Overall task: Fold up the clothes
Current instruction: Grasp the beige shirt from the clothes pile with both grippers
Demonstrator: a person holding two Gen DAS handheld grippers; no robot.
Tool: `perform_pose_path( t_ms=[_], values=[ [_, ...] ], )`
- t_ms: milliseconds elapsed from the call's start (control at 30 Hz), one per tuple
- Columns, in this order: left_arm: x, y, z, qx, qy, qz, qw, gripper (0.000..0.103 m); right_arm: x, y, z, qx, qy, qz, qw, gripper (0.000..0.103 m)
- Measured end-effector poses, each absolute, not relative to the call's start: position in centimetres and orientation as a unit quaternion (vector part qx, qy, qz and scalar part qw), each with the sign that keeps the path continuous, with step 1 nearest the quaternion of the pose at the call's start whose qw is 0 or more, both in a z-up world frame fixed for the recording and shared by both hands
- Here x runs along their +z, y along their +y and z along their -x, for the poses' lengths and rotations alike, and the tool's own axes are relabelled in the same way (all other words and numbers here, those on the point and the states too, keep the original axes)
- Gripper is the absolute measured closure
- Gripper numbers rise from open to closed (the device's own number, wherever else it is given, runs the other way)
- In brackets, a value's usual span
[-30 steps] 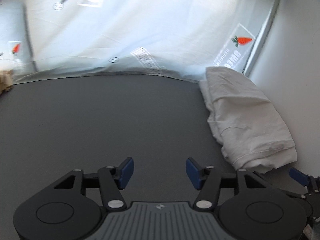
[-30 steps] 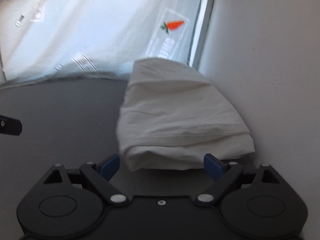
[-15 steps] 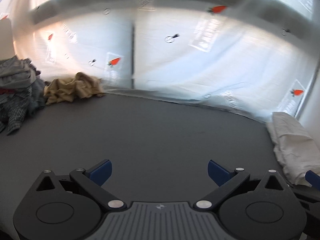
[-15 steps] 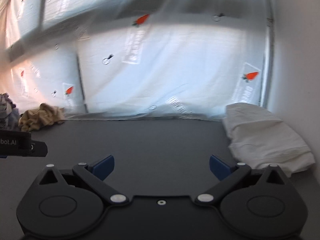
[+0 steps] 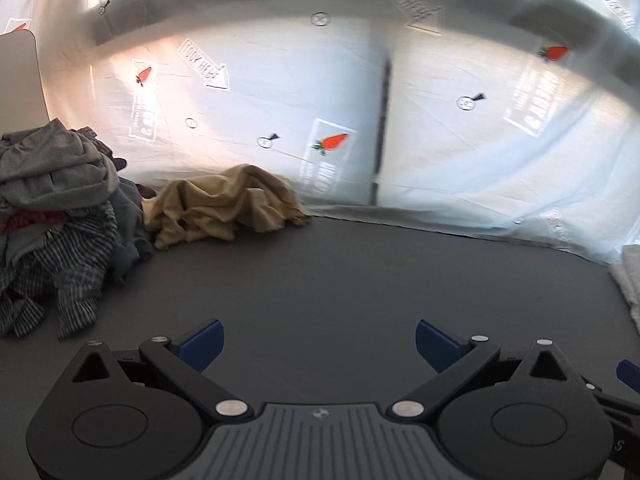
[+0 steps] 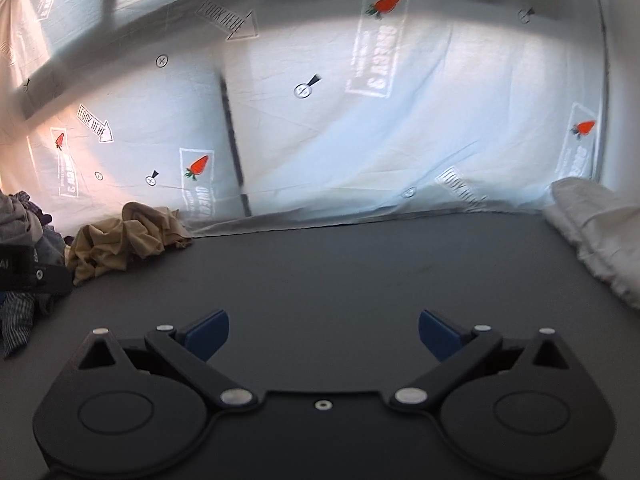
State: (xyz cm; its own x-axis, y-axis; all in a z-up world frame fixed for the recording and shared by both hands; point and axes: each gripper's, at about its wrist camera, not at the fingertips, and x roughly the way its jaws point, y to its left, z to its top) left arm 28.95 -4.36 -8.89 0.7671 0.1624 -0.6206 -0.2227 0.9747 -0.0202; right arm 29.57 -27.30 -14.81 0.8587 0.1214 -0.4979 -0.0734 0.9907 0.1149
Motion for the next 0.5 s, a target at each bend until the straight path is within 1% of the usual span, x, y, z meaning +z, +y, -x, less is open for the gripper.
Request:
perform_pose_path(
  t_ms=[167,333,433,467,500],
  values=[
    [-10.9,2.1,-32.8,0.111,0.345,0.072,0.929,0.002,-14.9,-20.9,-33.7,0.073,0.264,-0.021,0.961,0.003],
    [-13.7,7.5,-38.0,0.128,0.370,0.091,0.916,0.003,-15.8,-15.7,-39.6,0.091,0.281,-0.001,0.955,0.014],
    [-15.6,10.3,-41.3,0.138,0.382,0.101,0.908,0.004,-17.0,-12.5,-43.4,0.109,0.296,0.016,0.949,0.022],
    [-16.3,11.1,-42.3,0.144,0.387,0.101,0.905,0.006,-17.6,-11.3,-44.7,0.115,0.301,0.026,0.946,0.028],
    [-16.9,12.0,-43.2,0.150,0.391,0.099,0.903,0.010,-18.2,-10.1,-46.0,0.121,0.306,0.035,0.944,0.038]
  ],
)
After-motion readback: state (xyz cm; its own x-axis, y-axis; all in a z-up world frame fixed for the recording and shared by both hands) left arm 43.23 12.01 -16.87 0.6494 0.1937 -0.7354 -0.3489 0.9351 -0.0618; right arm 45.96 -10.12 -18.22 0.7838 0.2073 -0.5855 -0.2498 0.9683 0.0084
